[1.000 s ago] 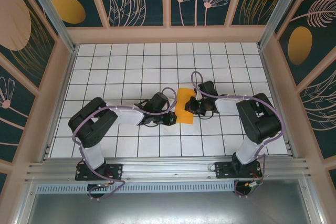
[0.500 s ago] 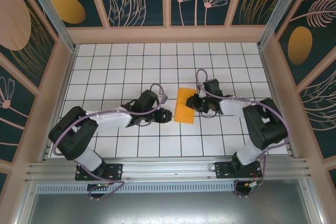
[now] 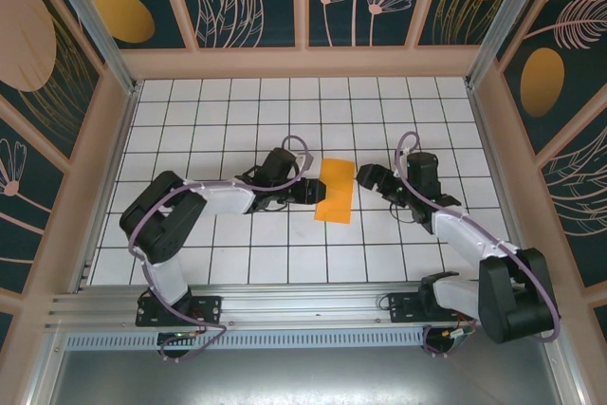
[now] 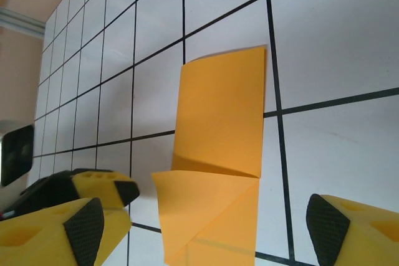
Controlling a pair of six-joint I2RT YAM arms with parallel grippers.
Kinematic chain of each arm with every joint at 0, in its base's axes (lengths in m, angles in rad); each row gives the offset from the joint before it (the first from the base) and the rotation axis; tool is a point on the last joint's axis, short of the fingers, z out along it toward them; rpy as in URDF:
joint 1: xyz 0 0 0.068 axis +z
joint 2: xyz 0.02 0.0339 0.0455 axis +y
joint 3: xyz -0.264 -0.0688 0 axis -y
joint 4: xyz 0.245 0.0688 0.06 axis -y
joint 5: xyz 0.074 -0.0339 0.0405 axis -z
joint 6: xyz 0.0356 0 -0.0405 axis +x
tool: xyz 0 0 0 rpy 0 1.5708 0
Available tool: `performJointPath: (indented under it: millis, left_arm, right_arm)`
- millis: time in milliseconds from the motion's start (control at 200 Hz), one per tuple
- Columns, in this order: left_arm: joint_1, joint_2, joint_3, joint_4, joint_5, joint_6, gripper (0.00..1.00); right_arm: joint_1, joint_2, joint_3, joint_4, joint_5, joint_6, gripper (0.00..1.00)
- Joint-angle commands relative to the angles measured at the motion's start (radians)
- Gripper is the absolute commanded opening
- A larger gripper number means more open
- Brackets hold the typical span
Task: Fold a paper plane with a square sheet of paper (fold left side to right side)
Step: Turn over the paper at the center of the table.
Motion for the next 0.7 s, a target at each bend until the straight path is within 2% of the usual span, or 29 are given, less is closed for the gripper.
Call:
performJointPath:
  millis: [0,110,205,385,490,585,696]
  left_arm:
    - [0.003,0.061,0.053,0.015,0.033,0.026,0.52]
    - [0.003,0.097,0.097,0.026,0.050,0.028,0.44]
    - [0.003,0.110,0.109,0.036,0.059,0.028,0.32]
    - [0.003,0.074,0.087,0.035,0.005,0.030,0.12]
    - [0.003,0.028,0.046,0.043,-0.029,0.031,0.09]
    - [0.004,-0.004,0.014,0.043,-0.051,0.028,0.08]
    - [0.003,-0.026,-0.008,0.045,-0.072,0.024,0.08]
  right_arm:
    - [-0.009,-0.039,-0.024,0.021,-0.014,-0.001,0.90]
    - [-0.009,-0.049,-0.032,0.019,-0.030,-0.001,0.90]
    - [-0.008,-0.042,-0.039,0.020,-0.056,-0.001,0.90]
    - [-0.006,0.004,-0.045,0.053,-0.113,0.016,0.88]
    - [0.011,0.056,-0.035,0.085,-0.147,0.026,0.82]
    - [0.037,0.117,-0.011,0.100,-0.170,0.031,0.73]
    - [0.065,0.188,0.017,0.114,-0.176,0.048,0.67]
